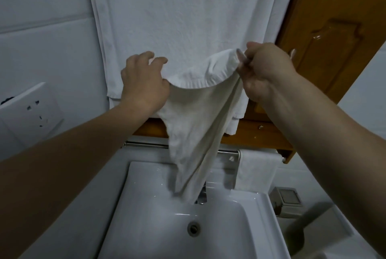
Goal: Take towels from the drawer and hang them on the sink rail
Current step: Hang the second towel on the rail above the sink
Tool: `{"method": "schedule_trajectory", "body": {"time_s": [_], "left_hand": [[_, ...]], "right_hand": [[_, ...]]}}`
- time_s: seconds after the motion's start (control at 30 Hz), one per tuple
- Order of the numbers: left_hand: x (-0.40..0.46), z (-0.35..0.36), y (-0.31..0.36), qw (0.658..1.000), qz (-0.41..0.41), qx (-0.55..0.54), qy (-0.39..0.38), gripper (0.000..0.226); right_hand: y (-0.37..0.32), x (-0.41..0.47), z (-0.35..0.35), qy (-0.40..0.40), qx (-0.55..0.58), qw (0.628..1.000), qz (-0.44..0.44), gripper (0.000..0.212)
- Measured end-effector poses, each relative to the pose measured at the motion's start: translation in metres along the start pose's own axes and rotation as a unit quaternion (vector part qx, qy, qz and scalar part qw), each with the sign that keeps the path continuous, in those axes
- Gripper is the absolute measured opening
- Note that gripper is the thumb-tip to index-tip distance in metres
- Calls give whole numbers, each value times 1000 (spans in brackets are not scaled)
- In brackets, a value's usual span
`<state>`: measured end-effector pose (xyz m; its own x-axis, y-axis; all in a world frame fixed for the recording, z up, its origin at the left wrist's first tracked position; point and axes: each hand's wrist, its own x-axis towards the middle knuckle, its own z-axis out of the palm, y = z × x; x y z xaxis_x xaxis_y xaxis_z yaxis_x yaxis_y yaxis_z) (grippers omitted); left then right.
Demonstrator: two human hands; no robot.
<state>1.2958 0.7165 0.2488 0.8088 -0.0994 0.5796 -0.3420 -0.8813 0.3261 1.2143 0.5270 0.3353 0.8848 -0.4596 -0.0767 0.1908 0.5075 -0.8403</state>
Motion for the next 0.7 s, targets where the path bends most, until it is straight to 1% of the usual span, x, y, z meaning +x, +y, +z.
{"method": "schedule_trajectory", "body": {"time_s": [0.03, 0.07, 0.17, 0.23, 0.33, 0.4, 0.43, 0.53, 0.57, 0.7], "left_hand": [[-4, 0, 4, 1000, 15, 13, -1, 54], [-6, 1, 10, 999, 37, 15, -3, 58], [-14, 0, 30, 993, 112, -27, -20, 69], [-16, 0, 44, 991, 118, -57, -17, 74], [-16, -2, 61, 983, 94, -155, -12, 72], [-15, -6, 70, 975, 88, -206, -12, 68], [-15, -8, 72, 973, 92, -213, -7, 61], [-10, -13, 72, 972, 93, -217, -7, 24], [-9, -14, 70, 970, 90, -225, -4, 20], [-6, -18, 71, 961, 80, -262, 30, 27]], "right_hand": [[4, 1, 2, -8, -1, 1000, -2, 42], [5, 0, 3, -33, 7, 999, 1, 43], [13, -5, 11, -12, 29, 999, 10, 38], [15, -7, 13, -10, 23, 999, 35, 34], [17, -12, 17, -10, 11, 999, 51, 28], [14, -11, 16, -20, 18, 999, 45, 27], [12, -10, 14, -29, 16, 999, 39, 28], [7, -11, 7, -65, -13, 997, 42, 32], [7, -11, 5, -74, -21, 996, 44, 34], [10, -3, -4, -95, -66, 992, 46, 41]]}}
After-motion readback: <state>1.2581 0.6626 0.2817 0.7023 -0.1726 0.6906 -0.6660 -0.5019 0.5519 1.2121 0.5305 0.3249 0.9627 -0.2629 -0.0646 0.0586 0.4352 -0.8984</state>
